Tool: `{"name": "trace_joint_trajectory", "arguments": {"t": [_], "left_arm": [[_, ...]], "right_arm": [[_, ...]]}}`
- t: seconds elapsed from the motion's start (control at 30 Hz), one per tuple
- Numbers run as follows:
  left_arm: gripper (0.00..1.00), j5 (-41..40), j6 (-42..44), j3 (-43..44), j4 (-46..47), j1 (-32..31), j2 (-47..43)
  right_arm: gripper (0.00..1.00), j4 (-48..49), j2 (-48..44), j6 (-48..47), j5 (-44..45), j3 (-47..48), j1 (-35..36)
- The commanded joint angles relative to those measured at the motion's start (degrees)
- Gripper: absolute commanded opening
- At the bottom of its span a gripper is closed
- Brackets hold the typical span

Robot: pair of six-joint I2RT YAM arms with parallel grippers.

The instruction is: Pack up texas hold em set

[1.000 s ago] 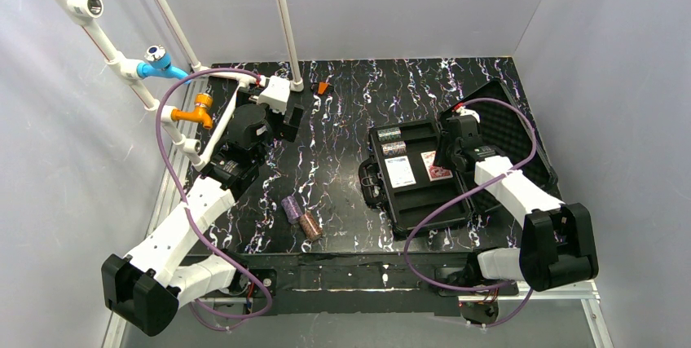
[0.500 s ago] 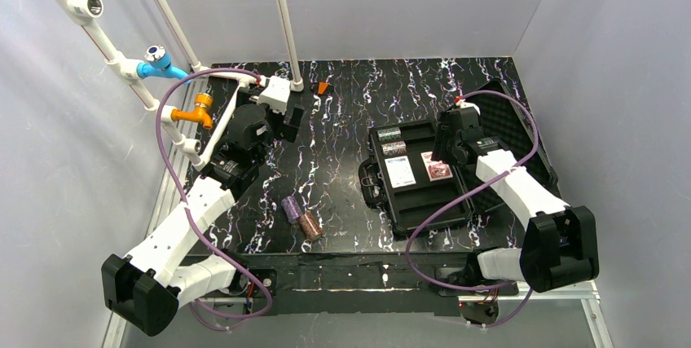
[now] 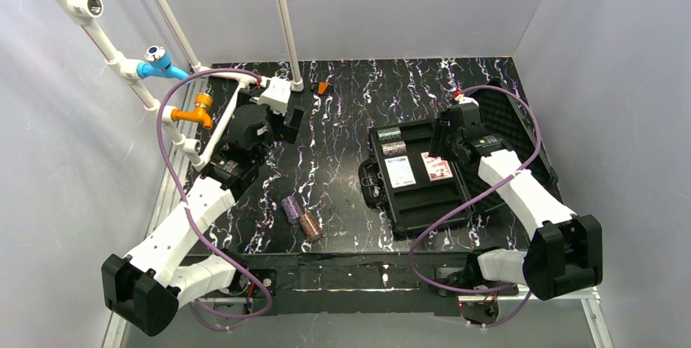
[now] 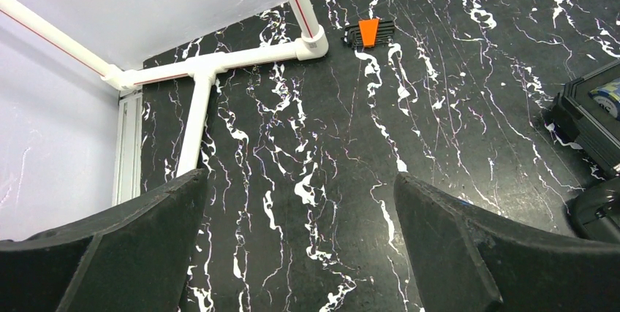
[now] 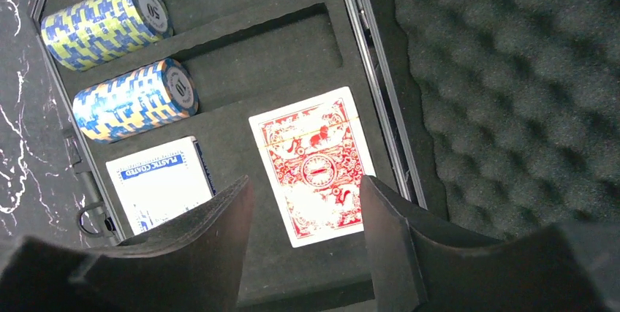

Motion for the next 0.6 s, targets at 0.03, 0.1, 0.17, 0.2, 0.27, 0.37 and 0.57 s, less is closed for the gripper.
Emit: {"name": "trace_joint_trajectory", "arguments": {"t": [0.03, 0.1, 0.17, 0.2, 0.27, 0.37, 0.57], "left_arm": [[0.99, 0.3, -0.16, 1.83, -0.69, -0.29, -0.59], [0.99, 0.34, -0.16, 1.81, -0.64, -0.25, -0.53], [0.99, 0.31, -0.17, 1.78, -0.7, -0.31, -0.54], [0.99, 0.3, -0.17, 1.79, -0.65, -0.25, -0.51], [0.99, 0.3, -0.05, 1.79, -0.64, -0.23, -0.5], [0.99, 0.3, -0.05, 1.77, -0.65, -0.23, -0.38], [0.99, 0.3, -0.08, 1.79, -0.63, -0.27, -0.41]], "right_arm": [[0.6, 0.62, -1.61, 0.26, -1.47, 1.46, 0.39], [0.57, 1.39, -1.44, 0.66, -2.27, 0.41, 0.39], [0.55, 2.0, -1.1, 1.1, -2.95, -0.71, 0.46], [0.54, 2.25, -0.92, 1.21, -3.07, -1.29, 0.47], [0.52, 2.85, -0.45, 1.26, -2.97, -2.38, 0.5], [0.51, 3.63, 0.42, 1.56, -2.87, -3.82, 0.47], [0.49, 4.97, 2.45, 2.39, -2.15, -6.42, 0.47]]}}
